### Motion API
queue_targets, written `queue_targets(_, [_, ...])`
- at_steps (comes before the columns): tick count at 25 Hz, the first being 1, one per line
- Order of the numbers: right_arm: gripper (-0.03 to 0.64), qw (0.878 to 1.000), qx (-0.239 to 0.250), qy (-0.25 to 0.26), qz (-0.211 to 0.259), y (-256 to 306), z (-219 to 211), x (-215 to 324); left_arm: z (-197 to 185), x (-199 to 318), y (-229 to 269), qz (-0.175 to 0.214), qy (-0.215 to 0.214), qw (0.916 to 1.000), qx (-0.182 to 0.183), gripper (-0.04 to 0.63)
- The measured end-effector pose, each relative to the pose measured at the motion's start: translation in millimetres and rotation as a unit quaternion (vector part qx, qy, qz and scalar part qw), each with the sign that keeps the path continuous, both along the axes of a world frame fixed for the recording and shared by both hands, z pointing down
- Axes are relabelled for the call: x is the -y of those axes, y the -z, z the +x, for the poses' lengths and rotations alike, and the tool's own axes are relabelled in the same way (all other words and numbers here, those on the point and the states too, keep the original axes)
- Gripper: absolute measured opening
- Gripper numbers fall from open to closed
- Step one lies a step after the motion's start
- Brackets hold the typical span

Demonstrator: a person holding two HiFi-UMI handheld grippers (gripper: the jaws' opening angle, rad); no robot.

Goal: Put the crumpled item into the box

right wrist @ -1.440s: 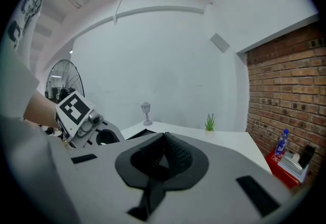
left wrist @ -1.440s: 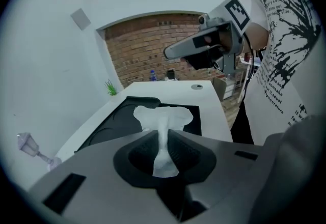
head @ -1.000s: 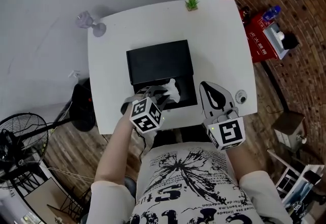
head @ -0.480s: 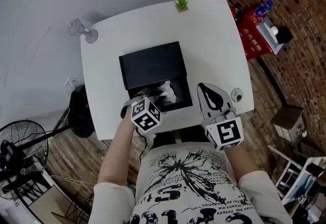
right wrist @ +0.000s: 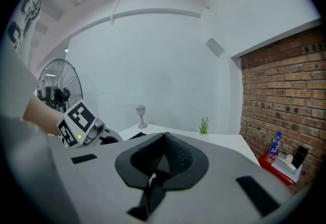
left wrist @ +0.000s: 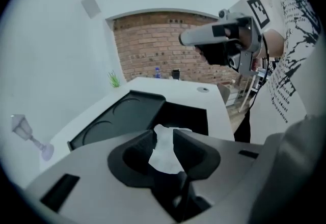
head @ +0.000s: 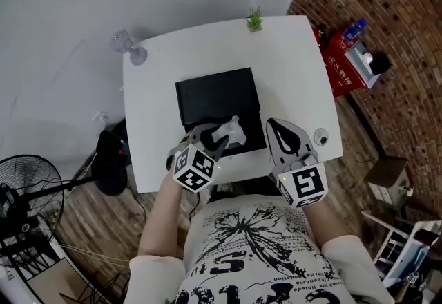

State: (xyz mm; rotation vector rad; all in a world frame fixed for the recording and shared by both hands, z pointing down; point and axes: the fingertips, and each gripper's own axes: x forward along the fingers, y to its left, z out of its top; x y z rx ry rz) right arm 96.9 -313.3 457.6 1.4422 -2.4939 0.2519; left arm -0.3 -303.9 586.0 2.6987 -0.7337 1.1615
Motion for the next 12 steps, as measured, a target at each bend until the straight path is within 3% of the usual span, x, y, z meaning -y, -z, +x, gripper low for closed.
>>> queue_targets(5, [0.015,0.999,-0.022,0.019,0.041,27.9,-17.7,-10.0,-21.4,1.0,72.1,0.071,0.059,0.9921,-0.085,0.109])
queue_targets(12, [0.015,0.996,-0.021,0.022,0.083,64.1,-37.0,-25.3,-69.1,-10.6,175.6,0.165,0.139,0.9608,-0.174,0.049])
